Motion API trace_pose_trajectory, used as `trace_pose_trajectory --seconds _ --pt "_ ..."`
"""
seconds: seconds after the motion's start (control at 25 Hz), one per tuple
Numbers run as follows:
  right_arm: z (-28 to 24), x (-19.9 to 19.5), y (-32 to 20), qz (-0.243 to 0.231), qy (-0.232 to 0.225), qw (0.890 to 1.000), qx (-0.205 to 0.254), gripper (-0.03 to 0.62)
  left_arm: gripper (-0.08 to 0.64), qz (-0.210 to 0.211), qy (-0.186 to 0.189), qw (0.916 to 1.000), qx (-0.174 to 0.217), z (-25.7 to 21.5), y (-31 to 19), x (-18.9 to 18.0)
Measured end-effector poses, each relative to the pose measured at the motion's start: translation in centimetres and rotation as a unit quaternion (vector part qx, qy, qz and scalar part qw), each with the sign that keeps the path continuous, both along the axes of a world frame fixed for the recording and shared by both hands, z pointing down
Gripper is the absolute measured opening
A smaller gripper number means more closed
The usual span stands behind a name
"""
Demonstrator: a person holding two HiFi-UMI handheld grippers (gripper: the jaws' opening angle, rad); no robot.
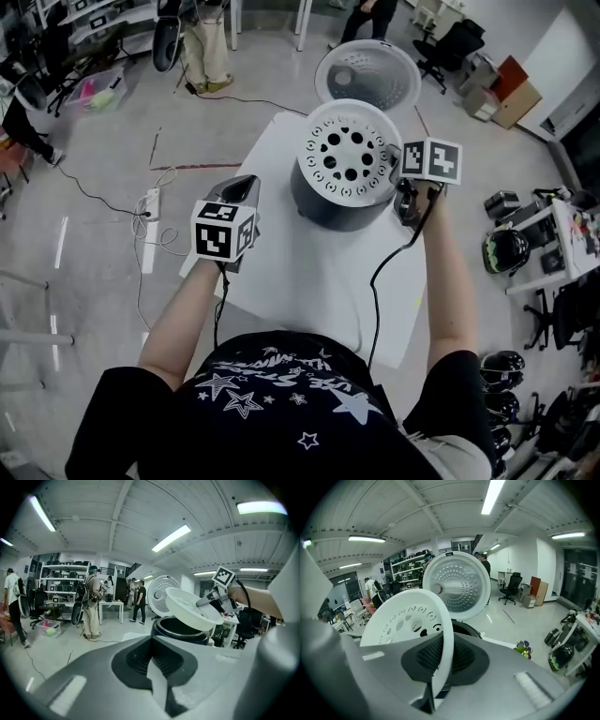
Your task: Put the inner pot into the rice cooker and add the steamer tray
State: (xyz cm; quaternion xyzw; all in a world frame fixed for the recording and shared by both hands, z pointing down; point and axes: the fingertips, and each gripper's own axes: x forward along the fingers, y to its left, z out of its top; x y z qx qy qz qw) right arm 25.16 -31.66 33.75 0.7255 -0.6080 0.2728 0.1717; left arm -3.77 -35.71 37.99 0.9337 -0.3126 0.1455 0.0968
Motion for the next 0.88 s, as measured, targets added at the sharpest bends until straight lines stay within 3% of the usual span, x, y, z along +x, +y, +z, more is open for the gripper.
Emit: trace_pose_trajectory --seconds 0.52,0.88 --pt "5.5 5.8 -3.2 0.013 -0.031 0.998 -0.046 0.046 0.002 -0.017 -0.019 0.9996 -0.007 0.9 0.3 5.1" --pt "8.3 5.2 -4.8 -0.034 0.006 0.996 -0.081 0.054 0.002 -0.043 -0.030 0.9985 -0.014 2.1 0.4 6.5"
